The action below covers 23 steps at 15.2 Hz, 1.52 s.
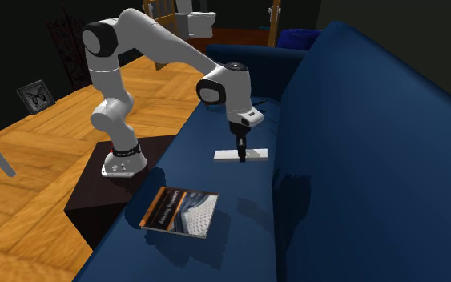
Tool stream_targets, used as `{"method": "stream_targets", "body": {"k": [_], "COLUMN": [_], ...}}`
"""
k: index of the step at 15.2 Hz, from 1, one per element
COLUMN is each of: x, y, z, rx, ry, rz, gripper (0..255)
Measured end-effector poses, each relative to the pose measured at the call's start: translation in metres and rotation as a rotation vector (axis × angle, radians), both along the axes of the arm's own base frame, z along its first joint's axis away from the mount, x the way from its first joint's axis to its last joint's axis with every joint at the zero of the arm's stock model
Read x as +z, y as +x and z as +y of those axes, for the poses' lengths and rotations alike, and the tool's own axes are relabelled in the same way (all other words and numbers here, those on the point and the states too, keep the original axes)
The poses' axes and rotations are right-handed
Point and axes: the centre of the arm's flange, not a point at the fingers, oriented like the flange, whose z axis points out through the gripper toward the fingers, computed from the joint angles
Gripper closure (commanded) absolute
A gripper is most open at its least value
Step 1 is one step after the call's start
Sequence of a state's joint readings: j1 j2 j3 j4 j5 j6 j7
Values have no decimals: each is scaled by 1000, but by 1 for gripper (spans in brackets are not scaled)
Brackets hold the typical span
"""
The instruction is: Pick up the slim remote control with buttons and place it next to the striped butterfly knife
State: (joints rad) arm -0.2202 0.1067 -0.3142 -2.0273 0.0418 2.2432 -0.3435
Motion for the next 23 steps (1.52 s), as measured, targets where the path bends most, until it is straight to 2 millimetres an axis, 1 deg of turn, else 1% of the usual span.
{"method": "stream_targets", "body": {"k": [5,7,12,14,15,17,19,22,23], "x": [26,30,37,33,35,39,39,42,42], "y": [1,7,40,54,59,76,86,109,115], "z": [-1,12,68,91,101,121,146,184,193], "rx": [0,0,1,1,1,1,1,1,1], "ry": [0,0,0,0,0,0,0,0,0], "rz": [0,0,1,1,1,0,0,1,1], "gripper": [255,255,255,255,255,255,255,255,255]}}
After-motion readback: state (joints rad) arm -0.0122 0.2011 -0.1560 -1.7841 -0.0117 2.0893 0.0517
